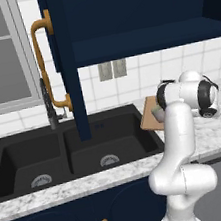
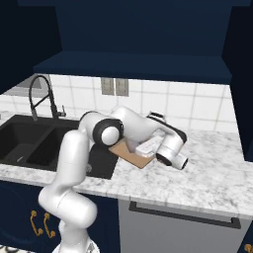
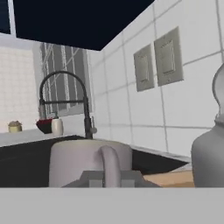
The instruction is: Pick the kettle from the counter and place it on the tray. Then pick the mug from the cabinet and place it on the tray. Then close the cabinet doors.
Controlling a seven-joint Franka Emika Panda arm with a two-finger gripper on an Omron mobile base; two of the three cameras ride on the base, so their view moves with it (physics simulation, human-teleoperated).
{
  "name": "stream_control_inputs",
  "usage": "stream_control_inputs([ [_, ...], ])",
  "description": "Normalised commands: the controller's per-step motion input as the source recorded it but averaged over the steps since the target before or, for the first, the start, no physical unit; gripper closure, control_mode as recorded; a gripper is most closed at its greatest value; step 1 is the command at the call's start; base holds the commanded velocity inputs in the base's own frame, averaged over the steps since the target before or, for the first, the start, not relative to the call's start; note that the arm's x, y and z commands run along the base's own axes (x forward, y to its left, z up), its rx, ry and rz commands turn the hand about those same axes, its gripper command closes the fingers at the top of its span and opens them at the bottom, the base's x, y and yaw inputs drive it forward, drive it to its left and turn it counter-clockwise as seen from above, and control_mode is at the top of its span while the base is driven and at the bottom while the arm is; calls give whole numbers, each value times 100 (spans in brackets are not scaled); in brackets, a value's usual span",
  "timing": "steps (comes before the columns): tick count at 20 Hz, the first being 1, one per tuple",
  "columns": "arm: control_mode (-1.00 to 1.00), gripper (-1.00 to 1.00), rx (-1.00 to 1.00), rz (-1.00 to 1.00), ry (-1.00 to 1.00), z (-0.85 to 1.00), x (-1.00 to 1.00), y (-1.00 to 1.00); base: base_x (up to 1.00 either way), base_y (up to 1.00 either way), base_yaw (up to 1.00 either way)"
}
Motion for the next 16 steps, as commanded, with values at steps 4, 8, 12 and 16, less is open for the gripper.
stream_control_inputs([
  [4,-100,100,-11,0,-29,-14,3,0,0,0,0],
  [8,-100,100,-19,0,-30,-2,0,1,0,0,0],
  [12,-100,-100,-24,0,-18,0,0,3,0,0,0],
  [16,-100,-100,-22,0,-8,-1,0,0,0,0,0],
])
